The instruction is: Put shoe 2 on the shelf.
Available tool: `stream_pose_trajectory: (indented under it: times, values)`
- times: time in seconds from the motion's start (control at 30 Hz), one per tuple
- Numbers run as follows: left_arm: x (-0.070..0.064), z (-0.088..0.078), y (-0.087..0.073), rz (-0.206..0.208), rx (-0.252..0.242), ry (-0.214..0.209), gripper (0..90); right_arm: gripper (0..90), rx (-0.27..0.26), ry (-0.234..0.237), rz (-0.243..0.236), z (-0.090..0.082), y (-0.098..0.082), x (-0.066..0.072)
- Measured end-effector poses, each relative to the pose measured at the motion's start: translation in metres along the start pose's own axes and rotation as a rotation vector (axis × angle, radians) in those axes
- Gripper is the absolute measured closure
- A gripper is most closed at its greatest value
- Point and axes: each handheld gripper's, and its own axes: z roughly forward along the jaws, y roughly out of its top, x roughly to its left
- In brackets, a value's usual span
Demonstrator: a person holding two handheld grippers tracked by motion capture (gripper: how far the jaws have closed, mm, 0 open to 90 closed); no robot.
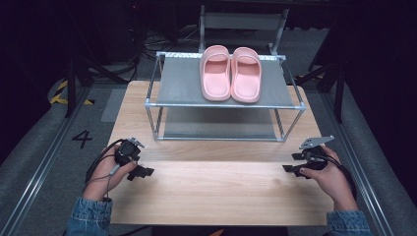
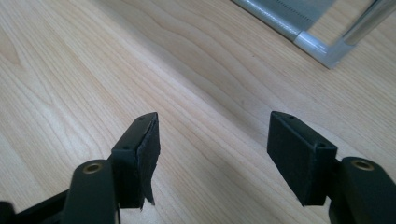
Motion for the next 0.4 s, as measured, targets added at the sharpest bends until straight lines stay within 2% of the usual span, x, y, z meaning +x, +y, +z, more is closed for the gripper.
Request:
stream_pose_trajectory:
  times: [0.1, 0.2, 0.4]
  values:
    - [0.002, 0.002, 0.0, 0.003, 0.002, 0.0, 19.2, 35.3, -0.022, 0.015, 0.01, 0.002, -0.002, 0.0]
    - [0.002, 0.002, 0.0, 0.002, 0.002, 0.002, 19.2, 35.0, 0.005, 0.007, 0.008, 0.01, -0.007, 0.0]
    - [0.001, 0.002, 0.0, 0.005, -0.002, -0.007, 19.2, 34.9, 0.006, 0.004, 0.016, 0.014, -0.009, 0.001]
